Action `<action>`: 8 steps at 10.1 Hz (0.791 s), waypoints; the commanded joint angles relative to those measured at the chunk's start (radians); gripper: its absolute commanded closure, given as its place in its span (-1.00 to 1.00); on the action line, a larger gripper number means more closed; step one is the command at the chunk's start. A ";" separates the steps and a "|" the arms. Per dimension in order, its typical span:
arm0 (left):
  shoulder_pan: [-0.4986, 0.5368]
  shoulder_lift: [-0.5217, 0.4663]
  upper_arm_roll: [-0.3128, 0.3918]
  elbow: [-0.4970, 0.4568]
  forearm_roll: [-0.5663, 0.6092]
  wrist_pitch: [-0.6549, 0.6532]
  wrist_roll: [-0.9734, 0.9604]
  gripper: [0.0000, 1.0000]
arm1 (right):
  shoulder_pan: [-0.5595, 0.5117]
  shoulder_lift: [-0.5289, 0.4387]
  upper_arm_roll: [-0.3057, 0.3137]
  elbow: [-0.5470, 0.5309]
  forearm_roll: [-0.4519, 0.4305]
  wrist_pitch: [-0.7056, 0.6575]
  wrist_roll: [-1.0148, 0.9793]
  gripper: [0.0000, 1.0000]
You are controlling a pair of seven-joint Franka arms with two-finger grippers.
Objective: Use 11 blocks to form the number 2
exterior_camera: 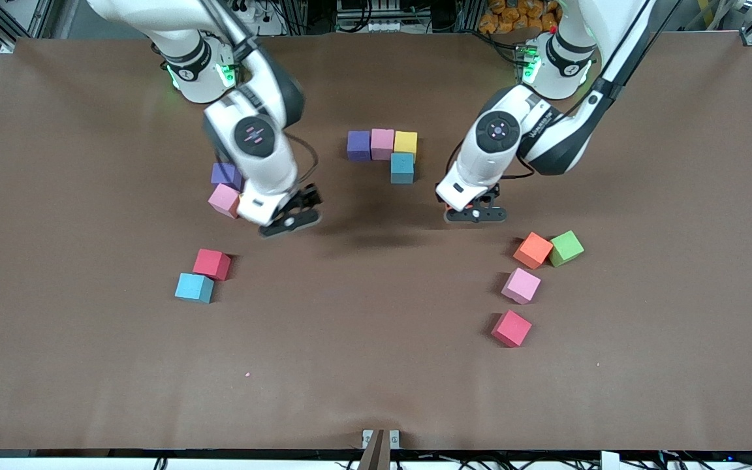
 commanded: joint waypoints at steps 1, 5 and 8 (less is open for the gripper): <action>-0.073 0.048 0.011 0.085 -0.016 -0.025 -0.013 0.00 | -0.160 -0.024 0.020 -0.018 -0.011 0.020 -0.300 -1.00; -0.239 0.166 0.105 0.220 -0.020 -0.025 -0.068 0.00 | -0.253 -0.039 0.025 -0.122 0.009 0.038 -0.427 -1.00; -0.286 0.234 0.111 0.221 -0.016 -0.024 -0.116 0.00 | -0.277 -0.112 0.031 -0.284 0.162 0.142 -0.423 -1.00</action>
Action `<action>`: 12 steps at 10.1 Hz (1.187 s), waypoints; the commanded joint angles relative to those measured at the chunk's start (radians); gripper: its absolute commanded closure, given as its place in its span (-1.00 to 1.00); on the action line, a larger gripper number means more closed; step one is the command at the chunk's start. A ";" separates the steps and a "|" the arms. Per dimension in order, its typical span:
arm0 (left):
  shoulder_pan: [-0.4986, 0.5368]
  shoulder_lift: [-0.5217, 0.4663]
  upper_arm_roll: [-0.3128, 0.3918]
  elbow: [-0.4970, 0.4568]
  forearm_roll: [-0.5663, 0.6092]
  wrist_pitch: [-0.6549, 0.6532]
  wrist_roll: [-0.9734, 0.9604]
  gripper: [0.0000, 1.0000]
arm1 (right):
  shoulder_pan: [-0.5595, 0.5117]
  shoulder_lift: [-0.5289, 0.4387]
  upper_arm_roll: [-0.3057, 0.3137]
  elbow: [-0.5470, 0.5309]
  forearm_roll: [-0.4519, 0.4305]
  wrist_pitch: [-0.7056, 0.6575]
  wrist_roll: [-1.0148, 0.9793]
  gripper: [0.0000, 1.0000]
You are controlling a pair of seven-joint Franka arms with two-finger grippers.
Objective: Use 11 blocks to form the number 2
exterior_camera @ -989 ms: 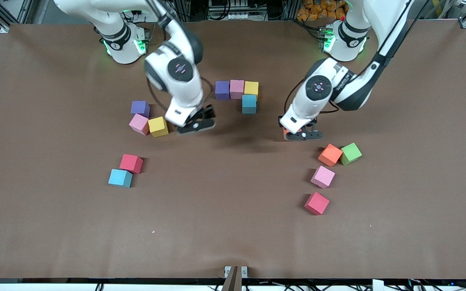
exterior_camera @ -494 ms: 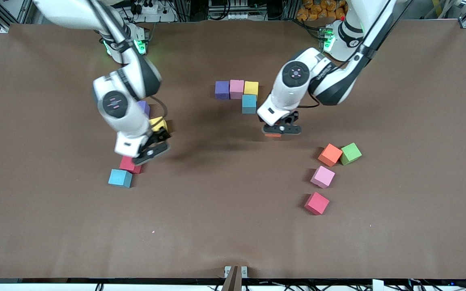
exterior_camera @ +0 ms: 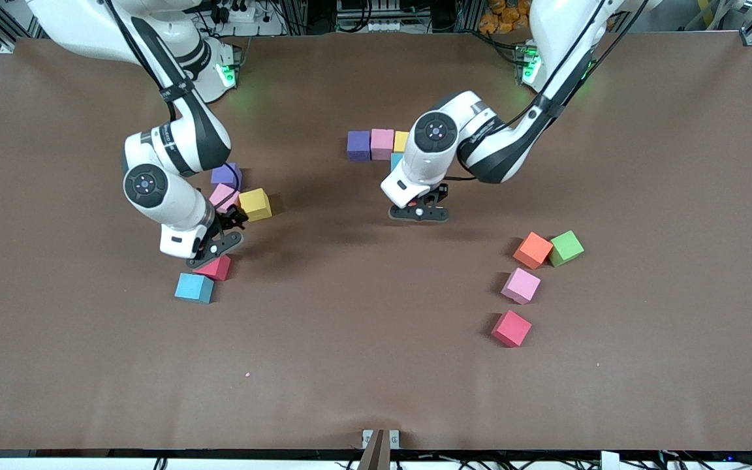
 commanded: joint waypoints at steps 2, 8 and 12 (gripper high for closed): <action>-0.056 0.048 0.018 0.023 -0.001 -0.020 -0.074 -0.01 | -0.022 -0.114 0.067 -0.156 0.075 0.041 0.112 -1.00; -0.053 0.039 0.017 -0.035 0.002 0.009 -0.122 -0.02 | -0.011 -0.117 0.150 -0.273 0.065 0.209 0.232 -1.00; -0.054 0.037 0.008 -0.069 0.002 0.070 -0.171 -0.04 | -0.012 -0.117 0.150 -0.285 0.060 0.213 0.231 -1.00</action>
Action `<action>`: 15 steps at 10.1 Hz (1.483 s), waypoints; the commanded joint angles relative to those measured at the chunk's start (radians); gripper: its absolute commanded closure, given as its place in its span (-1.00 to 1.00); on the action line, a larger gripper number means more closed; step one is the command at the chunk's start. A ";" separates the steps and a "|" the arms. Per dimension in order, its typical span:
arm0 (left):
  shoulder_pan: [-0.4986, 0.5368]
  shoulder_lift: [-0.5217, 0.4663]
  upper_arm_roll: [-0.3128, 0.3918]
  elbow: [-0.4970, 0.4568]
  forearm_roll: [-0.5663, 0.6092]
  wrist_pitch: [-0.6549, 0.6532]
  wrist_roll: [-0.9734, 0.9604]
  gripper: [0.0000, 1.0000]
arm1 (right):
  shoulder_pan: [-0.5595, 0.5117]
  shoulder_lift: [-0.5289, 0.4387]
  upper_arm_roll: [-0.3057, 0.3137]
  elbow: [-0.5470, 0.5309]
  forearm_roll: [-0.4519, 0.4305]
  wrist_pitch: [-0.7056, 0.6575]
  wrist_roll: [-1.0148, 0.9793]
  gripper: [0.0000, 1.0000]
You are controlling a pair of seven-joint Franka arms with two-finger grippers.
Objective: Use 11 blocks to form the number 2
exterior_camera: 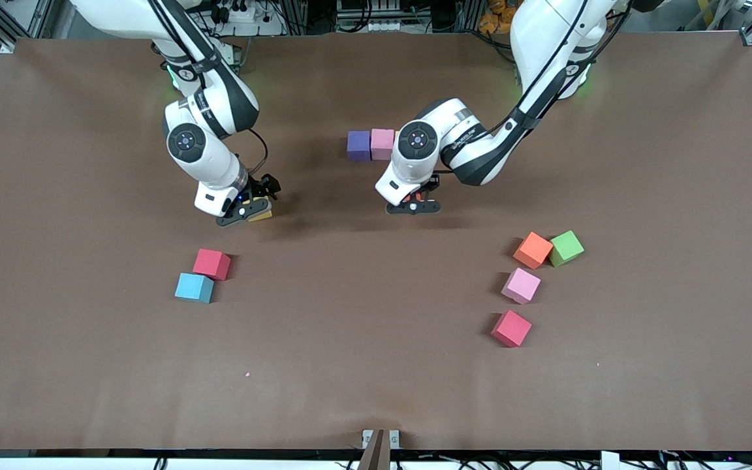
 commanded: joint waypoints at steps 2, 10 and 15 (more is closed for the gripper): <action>-0.012 -0.014 0.000 -0.045 0.002 0.061 -0.036 -0.04 | -0.012 -0.025 0.007 -0.037 -0.011 0.023 0.002 -1.00; -0.026 -0.016 -0.007 -0.078 0.004 0.062 -0.039 -0.06 | -0.032 -0.047 0.009 -0.028 -0.011 -0.021 -0.008 -1.00; -0.026 -0.014 -0.010 -0.088 0.034 0.062 -0.039 -0.99 | -0.035 -0.073 0.006 -0.020 -0.011 -0.061 -0.001 -1.00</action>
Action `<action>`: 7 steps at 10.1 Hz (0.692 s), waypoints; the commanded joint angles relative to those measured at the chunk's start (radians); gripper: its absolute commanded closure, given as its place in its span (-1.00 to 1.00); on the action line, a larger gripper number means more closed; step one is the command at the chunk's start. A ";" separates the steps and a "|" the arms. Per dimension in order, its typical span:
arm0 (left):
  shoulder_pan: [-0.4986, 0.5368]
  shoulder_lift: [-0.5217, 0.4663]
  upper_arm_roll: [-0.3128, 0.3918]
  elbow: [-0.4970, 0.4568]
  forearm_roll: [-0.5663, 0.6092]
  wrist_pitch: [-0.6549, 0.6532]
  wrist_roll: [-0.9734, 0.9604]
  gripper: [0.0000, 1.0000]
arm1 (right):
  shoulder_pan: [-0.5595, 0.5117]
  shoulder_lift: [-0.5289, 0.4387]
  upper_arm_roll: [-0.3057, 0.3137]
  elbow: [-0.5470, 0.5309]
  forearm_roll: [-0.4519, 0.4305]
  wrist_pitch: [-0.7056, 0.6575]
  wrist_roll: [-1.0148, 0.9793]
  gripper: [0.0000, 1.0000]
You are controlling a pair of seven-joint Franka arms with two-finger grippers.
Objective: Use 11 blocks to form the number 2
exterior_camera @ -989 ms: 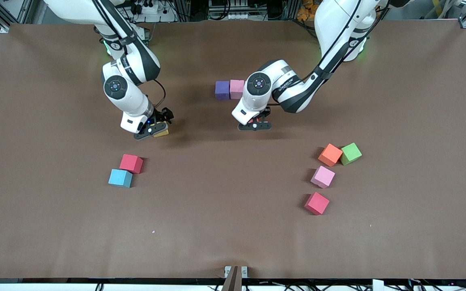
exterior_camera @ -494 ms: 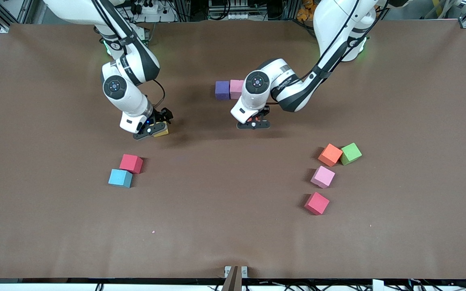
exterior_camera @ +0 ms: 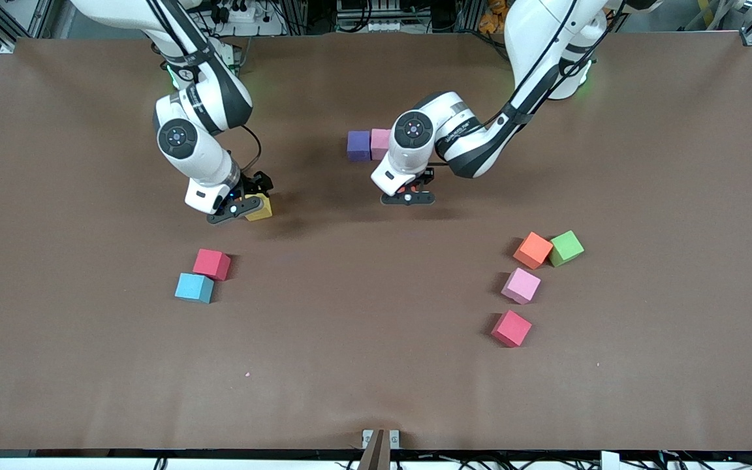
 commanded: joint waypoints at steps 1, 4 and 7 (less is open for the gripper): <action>-0.006 -0.007 0.002 -0.036 0.027 0.012 -0.024 -1.00 | -0.016 -0.011 0.012 -0.020 -0.005 0.021 0.001 -1.00; 0.008 -0.071 0.002 -0.024 0.027 -0.003 -0.027 -1.00 | -0.015 0.035 0.011 -0.027 -0.005 0.078 0.001 -1.00; 0.037 -0.159 0.009 -0.016 0.022 -0.022 -0.024 -1.00 | -0.010 0.087 0.011 -0.031 -0.005 0.136 0.004 -1.00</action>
